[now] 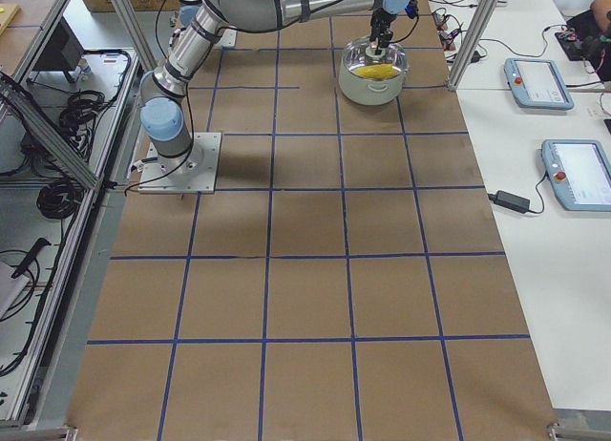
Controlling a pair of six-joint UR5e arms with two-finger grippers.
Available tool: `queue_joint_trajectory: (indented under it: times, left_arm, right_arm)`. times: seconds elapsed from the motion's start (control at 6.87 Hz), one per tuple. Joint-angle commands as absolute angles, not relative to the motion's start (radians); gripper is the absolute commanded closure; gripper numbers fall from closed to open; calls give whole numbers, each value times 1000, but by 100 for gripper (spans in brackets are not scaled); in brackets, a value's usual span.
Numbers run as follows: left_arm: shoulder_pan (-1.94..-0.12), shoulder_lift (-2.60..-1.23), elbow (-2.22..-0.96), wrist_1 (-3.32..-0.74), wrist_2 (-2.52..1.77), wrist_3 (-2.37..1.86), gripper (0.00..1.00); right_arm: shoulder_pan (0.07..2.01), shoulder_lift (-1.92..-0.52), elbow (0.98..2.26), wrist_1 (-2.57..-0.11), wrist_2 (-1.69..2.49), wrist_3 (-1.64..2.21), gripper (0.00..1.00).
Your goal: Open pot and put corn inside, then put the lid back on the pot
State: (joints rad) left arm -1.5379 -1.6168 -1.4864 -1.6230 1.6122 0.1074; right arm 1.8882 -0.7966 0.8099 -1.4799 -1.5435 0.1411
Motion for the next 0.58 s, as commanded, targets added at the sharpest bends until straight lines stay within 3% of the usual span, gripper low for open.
queue_joint_trajectory:
  times: [0.0, 0.44]
  left_arm:
    - [-1537, -1617, -1486, -1623, 1612, 107, 0]
    - [-1537, -1617, -1483, -1623, 1612, 107, 0]
  right_arm:
    - [1872, -816, 819, -1471, -1545, 135, 13]
    - [1732, -928, 860, -1441, -1555, -18, 13]
